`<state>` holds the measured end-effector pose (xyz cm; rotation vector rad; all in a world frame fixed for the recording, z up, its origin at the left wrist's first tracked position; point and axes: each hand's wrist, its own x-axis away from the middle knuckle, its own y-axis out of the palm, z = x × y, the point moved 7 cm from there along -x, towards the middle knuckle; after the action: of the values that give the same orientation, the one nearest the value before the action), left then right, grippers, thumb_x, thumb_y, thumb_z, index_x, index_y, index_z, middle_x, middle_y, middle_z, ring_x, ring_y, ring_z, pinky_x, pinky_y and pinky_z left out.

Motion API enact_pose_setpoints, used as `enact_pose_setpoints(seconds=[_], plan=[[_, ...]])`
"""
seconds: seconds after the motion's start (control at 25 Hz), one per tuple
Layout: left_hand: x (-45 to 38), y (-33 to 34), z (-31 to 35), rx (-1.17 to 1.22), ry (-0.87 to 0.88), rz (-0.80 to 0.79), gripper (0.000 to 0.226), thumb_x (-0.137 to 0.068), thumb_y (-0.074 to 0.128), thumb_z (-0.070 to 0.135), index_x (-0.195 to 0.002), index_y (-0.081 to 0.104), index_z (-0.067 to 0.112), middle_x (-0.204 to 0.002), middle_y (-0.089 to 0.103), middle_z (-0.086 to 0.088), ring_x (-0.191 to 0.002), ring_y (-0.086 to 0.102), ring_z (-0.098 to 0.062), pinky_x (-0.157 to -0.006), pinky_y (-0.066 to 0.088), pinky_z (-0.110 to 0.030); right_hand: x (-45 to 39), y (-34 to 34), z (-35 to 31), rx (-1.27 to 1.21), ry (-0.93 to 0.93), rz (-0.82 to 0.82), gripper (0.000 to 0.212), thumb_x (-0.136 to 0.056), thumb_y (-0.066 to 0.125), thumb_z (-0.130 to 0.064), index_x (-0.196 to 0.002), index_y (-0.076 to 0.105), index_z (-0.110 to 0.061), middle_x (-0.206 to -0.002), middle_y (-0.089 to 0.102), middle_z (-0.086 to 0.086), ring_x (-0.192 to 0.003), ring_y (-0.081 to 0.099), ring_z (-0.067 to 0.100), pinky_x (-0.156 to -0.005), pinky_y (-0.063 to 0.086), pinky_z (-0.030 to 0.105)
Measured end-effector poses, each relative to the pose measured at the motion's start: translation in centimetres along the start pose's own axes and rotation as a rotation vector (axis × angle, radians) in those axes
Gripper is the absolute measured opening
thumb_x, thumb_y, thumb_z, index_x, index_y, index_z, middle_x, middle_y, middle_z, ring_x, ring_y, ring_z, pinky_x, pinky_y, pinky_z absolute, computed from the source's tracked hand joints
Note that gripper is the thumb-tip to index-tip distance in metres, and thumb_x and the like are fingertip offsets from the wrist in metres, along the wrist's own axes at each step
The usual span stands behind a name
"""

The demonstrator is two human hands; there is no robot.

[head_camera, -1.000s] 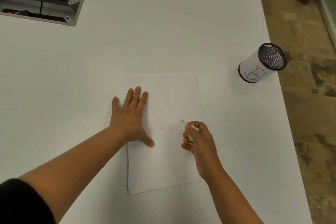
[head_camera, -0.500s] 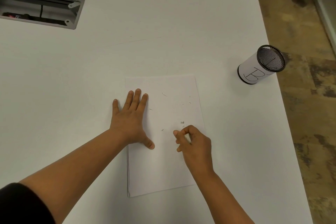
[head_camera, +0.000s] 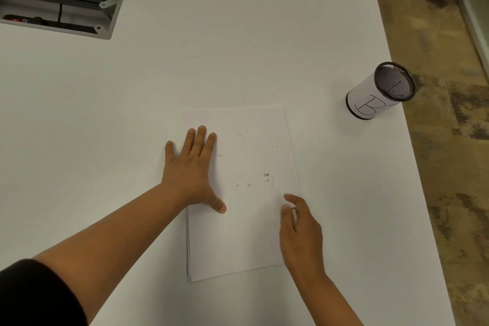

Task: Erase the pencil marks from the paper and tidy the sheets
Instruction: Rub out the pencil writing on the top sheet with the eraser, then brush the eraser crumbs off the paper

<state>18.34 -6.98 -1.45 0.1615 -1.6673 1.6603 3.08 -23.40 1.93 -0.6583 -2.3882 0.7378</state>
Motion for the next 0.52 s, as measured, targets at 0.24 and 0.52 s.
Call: enact_pose_setpoints(seconds=[0.24, 0.52], plan=[[-0.2, 0.0, -0.3, -0.001, 0.007, 0.032, 0.151, -0.046, 0.07, 0.078, -0.142, -0.03, 0.018, -0.15, -0.036, -0.004, -0.139, -0.03, -0.022, -0.112, -0.009, -0.055, 2.9, 1.4, 1.1, -0.033, -0.019, -0.066, 0.026, -0.093, 0.043, -0.008, -0.095, 0.043, -0.034, -0.092, 0.06, -0.013, -0.074, 0.056, 0.009, -0.069, 0.047, 0.023], [6.9, -2.9, 0.7, 0.795, 0.147, 0.515, 0.079, -0.071, 0.062, 0.061, -0.14, 0.032, 0.036, -0.153, 0.023, 0.016, -0.138, 0.019, 0.008, -0.117, 0.01, -0.021, 2.4, -0.1, 0.5, -0.327, 0.061, 0.074, 0.025, -0.088, 0.056, -0.008, -0.09, 0.055, -0.032, -0.092, 0.065, -0.001, -0.08, 0.064, 0.008, -0.065, 0.045, 0.008]])
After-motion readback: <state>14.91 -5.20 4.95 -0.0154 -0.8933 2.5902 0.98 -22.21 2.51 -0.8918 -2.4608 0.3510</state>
